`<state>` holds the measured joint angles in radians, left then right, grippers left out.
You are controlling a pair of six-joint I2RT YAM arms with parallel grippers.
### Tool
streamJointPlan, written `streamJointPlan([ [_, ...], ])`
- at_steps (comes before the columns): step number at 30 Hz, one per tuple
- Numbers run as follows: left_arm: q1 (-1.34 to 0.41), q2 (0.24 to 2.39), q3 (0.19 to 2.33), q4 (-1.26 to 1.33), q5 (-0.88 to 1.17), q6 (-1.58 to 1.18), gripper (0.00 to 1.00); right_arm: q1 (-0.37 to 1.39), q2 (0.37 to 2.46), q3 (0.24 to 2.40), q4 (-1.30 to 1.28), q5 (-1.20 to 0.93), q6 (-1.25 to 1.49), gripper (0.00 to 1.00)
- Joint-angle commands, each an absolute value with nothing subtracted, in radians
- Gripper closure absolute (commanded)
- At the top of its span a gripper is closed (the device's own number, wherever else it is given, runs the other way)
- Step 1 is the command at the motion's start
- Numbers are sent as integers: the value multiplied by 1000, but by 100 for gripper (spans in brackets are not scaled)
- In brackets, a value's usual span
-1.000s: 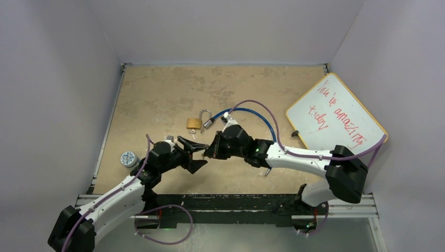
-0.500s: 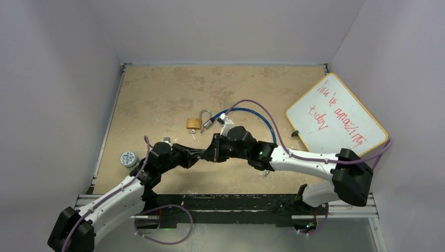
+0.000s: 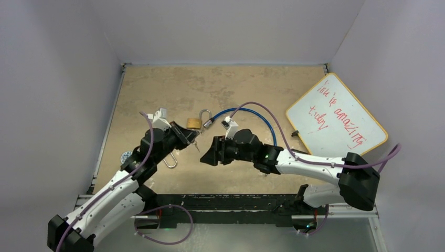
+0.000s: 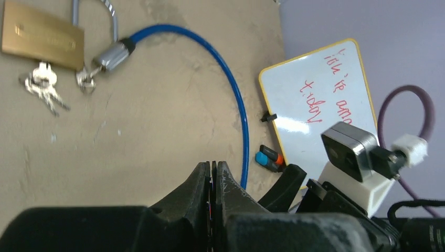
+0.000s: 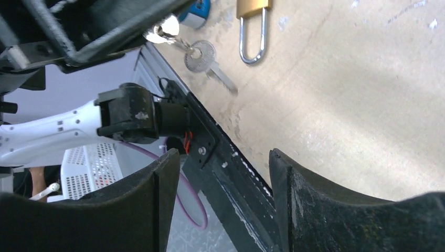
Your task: Unlock with the key
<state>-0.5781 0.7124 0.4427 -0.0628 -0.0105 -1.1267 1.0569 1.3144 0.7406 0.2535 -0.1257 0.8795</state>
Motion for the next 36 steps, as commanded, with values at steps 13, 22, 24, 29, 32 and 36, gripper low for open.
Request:
streamJointPlan([
  [13, -578, 660, 692, 91, 179, -353, 100, 1040, 1274, 779, 420, -52, 1448, 41],
  [22, -578, 618, 614, 272, 353, -200, 100, 1027, 1234, 726, 431, -67, 1956, 42],
  [24, -578, 619, 607, 293, 401, -172, 100, 1021, 1240, 727, 464, -80, 2007, 42],
  [29, -578, 633, 570, 356, 539, -101, 100, 1016, 1231, 743, 474, -81, 2075, 41],
  [32, -577, 617, 518, 434, 561, -97, 100, 1014, 1227, 740, 477, -88, 2099, 40],
  [36, -578, 616, 507, 448, 583, -79, 100, 1012, 1224, 719, 516, -97, 2128, 43],
])
